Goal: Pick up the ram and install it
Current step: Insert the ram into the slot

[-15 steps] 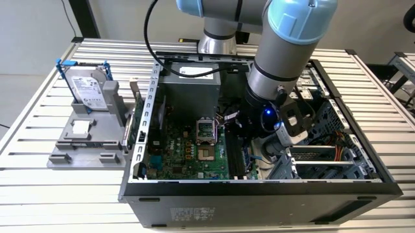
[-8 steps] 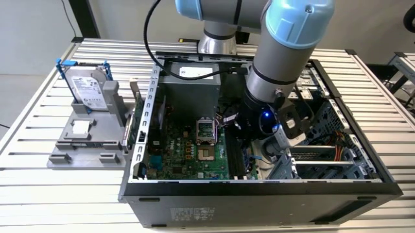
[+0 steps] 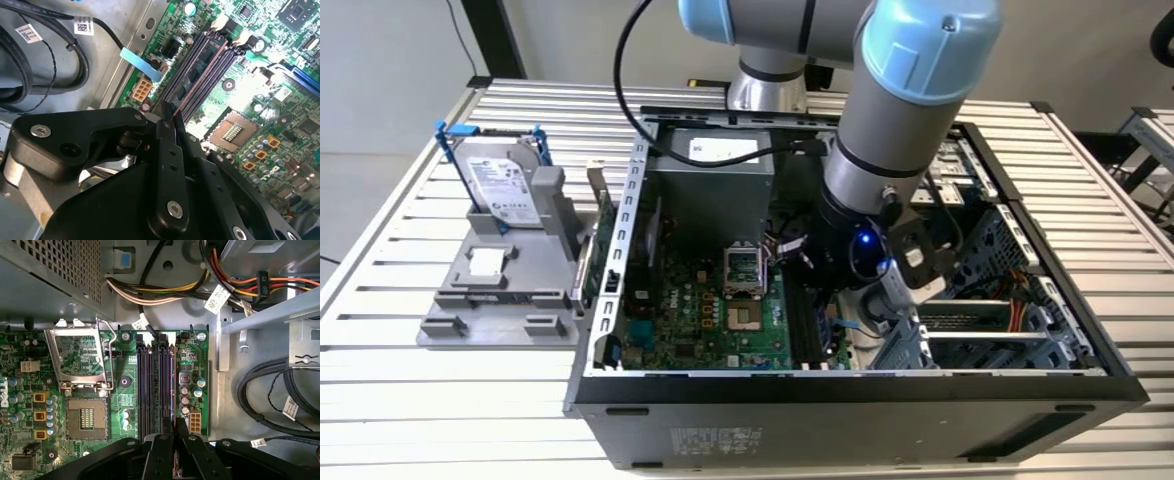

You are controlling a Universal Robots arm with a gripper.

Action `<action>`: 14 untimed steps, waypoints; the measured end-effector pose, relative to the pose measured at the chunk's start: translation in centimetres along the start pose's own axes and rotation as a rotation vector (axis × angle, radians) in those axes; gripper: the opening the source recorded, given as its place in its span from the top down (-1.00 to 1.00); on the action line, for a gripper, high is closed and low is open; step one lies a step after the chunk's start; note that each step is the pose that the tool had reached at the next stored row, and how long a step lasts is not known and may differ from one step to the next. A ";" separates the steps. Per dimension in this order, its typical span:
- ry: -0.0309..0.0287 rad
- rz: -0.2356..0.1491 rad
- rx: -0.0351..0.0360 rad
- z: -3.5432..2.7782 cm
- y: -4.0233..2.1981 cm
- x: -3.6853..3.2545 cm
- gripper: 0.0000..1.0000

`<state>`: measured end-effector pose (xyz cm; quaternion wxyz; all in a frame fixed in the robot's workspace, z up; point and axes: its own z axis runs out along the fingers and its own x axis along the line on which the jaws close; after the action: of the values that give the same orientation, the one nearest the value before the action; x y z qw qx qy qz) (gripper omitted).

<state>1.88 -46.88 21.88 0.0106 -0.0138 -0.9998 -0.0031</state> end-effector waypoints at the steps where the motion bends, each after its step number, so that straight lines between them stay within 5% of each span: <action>1: 0.0000 0.000 0.0000 0.16 0.00 0.00 1.00; 14: 0.0001 0.000 0.0002 0.40 -0.15 -0.04 1.00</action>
<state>1.91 -47.03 21.47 0.0107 -0.0138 -0.9998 -0.0030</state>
